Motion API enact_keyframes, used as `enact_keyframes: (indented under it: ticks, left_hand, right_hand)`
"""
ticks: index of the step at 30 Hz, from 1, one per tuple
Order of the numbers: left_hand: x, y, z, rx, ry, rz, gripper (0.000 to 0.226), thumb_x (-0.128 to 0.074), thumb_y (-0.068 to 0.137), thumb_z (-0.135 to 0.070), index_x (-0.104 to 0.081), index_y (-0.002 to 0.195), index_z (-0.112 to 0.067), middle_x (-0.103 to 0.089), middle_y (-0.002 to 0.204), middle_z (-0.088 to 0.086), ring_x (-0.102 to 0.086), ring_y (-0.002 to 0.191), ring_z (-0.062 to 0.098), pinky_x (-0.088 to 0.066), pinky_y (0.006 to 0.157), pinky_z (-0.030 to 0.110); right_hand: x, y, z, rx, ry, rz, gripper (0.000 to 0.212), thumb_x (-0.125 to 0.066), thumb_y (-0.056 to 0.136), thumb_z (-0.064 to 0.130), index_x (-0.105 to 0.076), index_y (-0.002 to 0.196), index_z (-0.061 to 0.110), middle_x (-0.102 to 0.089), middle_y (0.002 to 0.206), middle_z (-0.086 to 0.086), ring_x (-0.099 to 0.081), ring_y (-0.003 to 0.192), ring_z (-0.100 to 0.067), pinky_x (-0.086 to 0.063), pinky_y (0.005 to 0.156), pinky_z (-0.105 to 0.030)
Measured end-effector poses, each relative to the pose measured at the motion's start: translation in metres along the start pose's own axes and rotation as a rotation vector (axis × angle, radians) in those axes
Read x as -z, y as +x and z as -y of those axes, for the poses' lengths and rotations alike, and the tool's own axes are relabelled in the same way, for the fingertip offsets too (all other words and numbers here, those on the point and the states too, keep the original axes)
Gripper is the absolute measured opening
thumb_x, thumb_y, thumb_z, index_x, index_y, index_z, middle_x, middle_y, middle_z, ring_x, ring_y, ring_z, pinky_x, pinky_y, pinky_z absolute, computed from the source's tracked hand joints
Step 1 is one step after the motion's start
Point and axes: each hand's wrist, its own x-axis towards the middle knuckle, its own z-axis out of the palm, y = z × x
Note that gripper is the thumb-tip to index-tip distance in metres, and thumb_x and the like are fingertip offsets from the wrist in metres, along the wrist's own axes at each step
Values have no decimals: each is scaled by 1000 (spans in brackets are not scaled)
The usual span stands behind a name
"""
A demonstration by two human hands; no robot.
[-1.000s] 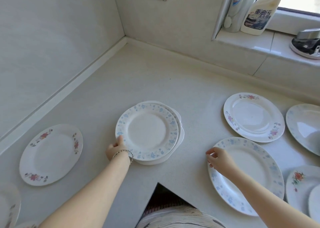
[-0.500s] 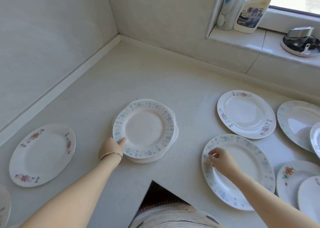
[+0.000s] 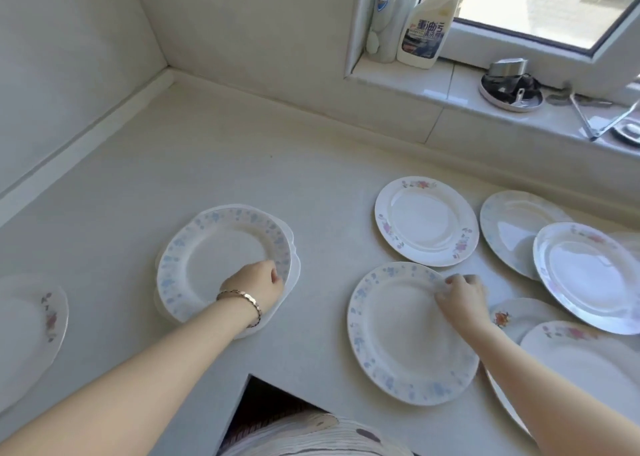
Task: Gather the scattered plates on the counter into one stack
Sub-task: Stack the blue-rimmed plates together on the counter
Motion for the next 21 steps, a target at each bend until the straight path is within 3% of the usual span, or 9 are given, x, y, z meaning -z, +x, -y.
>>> enact_keyframes:
  ticks: [2,5,10,13,15,18,21]
  left_hand:
    - [-4,1,-12,-14,64,18,13,-38,91,-23,-50,86,-21,-61,98,3,-49,82,24,-38,72,26]
    - [-8,5,-16,-1,60,25,14,-39,91,-23,-49,81,-20,-63,101,6,-49,82,23,-38,73,25]
    - [-10,8,2,39,-28,-7,24,-42,88,-18,-44,64,-21,-54,77,2,-51,78,26,-38,68,26]
    - [-7,5,18,77,-93,-45,28,-44,87,-16,-43,59,-18,-60,75,6,-55,77,28,-38,66,25]
    - [-6,3,31,110,-148,-61,29,-47,86,-15,-44,57,-17,-67,79,10,-61,80,30,-43,68,28]
    - [-6,2,50,164,-230,-72,26,-48,85,-16,-48,59,-16,-71,81,13,-67,80,32,-51,74,33]
    - [-1,-3,70,224,-286,-88,25,-51,84,-19,-50,59,-15,-71,81,14,-68,79,32,-52,76,34]
  right_hand:
    - [6,5,-8,-80,-19,32,48,-49,89,22,-42,133,3,-37,137,-22,-29,131,-37,-27,108,-41]
    - [6,8,-17,-122,1,82,50,-48,90,32,-42,131,2,-43,132,-22,-39,125,-38,-37,101,-43]
    - [6,16,-23,-85,88,117,36,-57,84,37,-62,82,1,-62,88,-16,-60,80,-35,-57,70,-46]
    - [15,14,-18,-30,112,165,35,-59,86,37,-55,73,5,-57,75,-9,-56,69,-29,-47,48,-32]
    - [23,11,-12,27,101,153,32,-59,86,40,-51,82,9,-56,79,-6,-53,71,-25,-38,48,-29]
    - [37,4,2,161,123,100,30,-60,86,39,-48,89,11,-56,82,-3,-53,77,-23,-38,58,-32]
    - [48,-7,26,258,295,116,25,-66,84,31,-47,76,15,-62,74,-6,-56,65,-23,-40,55,-31]
